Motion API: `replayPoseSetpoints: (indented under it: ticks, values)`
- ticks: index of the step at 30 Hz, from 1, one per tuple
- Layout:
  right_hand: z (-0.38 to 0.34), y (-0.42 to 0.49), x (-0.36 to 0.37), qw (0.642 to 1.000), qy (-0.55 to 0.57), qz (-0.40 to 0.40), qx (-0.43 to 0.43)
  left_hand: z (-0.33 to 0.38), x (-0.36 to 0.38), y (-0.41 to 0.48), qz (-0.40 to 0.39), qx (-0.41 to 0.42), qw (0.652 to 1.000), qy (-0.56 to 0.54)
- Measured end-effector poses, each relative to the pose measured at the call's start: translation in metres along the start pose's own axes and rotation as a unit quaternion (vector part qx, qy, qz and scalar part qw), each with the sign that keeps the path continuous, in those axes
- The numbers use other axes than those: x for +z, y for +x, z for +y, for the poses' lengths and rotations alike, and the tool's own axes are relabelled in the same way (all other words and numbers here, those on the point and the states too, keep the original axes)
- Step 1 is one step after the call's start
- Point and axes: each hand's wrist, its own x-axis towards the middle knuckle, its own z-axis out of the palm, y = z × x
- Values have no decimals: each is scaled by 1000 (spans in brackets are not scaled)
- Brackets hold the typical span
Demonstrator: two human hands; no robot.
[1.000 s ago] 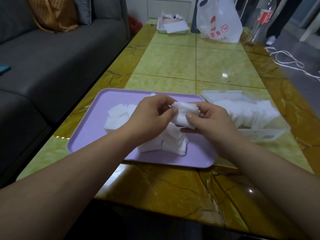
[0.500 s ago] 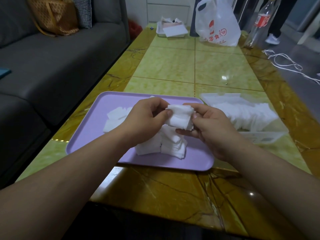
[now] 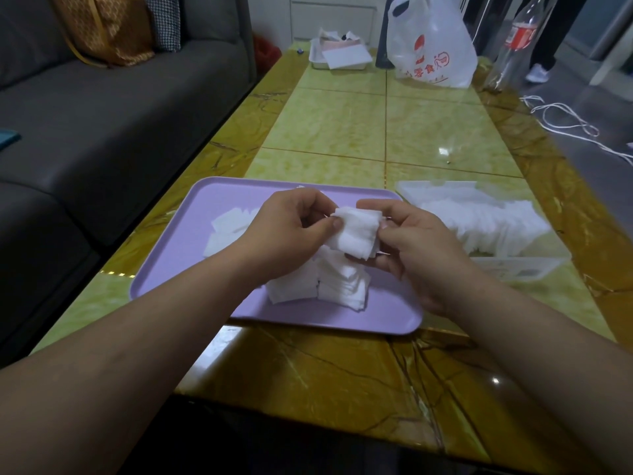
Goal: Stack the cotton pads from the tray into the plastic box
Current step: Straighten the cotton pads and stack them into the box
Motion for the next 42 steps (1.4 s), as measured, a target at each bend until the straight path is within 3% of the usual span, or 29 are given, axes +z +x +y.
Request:
replayPoseSetpoints:
  ticks: [4,9,11,16,20,31,36,40,42]
  values:
    - [-2,-1,-2,999,33,-26,-2,-1,3,1,15,-9,1000,-12]
    - [7,-1,-1,994,-73,-25,-79,4,4,-1,12,-12,1000,-18]
    - [10,0,-2,991,-99,7,-90,5,-3,0,-7,11,999,34]
    - [16,3,-6,980,-152,67,-107,2,-21,-6,-146,24,970,191]
    - [20,4,-7,977,-172,65,-110,-2,-8,-5,-137,31,966,215]
    - [23,9,-12,981,-135,115,-80,-8,-12,4,-30,55,993,102]
    - [21,11,-11,984,-125,103,-75,-5,-11,1,-32,15,999,-4]
    - [19,12,-14,980,-147,110,-77,3,-14,2,10,20,998,-51]
    - [18,13,-15,984,-126,106,-73,6,-15,1,-17,4,996,-89]
